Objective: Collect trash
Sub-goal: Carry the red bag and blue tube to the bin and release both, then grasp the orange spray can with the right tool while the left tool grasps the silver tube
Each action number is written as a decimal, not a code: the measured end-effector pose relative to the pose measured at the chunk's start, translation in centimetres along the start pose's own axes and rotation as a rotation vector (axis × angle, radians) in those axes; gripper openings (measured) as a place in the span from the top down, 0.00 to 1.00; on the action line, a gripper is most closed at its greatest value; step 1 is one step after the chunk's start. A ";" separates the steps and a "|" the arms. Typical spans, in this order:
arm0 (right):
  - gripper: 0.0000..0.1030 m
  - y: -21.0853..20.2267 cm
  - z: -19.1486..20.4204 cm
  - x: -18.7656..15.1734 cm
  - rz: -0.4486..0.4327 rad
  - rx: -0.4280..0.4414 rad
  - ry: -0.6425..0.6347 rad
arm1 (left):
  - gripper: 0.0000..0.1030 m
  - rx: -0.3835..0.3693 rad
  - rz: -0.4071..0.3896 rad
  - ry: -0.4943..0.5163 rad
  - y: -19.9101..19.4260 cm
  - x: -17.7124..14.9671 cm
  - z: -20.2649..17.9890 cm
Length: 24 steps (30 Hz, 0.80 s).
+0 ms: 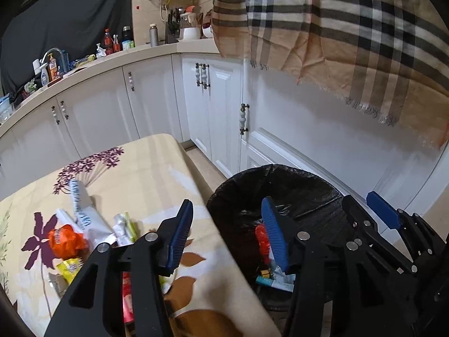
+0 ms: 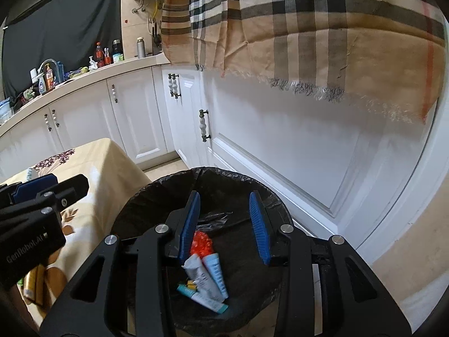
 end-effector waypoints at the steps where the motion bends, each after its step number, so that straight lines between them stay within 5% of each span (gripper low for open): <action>1: 0.65 -0.3 0.2 0.1 0.001 0.003 -0.003 | 0.51 0.002 -0.003 -0.002 -0.4 -0.2 0.3; 24: 0.65 -8.0 9.7 -3.7 0.042 0.143 -0.138 | 0.51 0.183 0.027 -0.194 -8.5 -9.2 14.4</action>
Point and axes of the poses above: each gripper's, at about its wrist camera, not at the fingertips, and y roughly the way its jaws point, z to its left, x to its top, the point moved 6 cm from there along y, roughly the way its jaws point, and after that the axes turned 7 degrees about z, right-handed, at the moved point
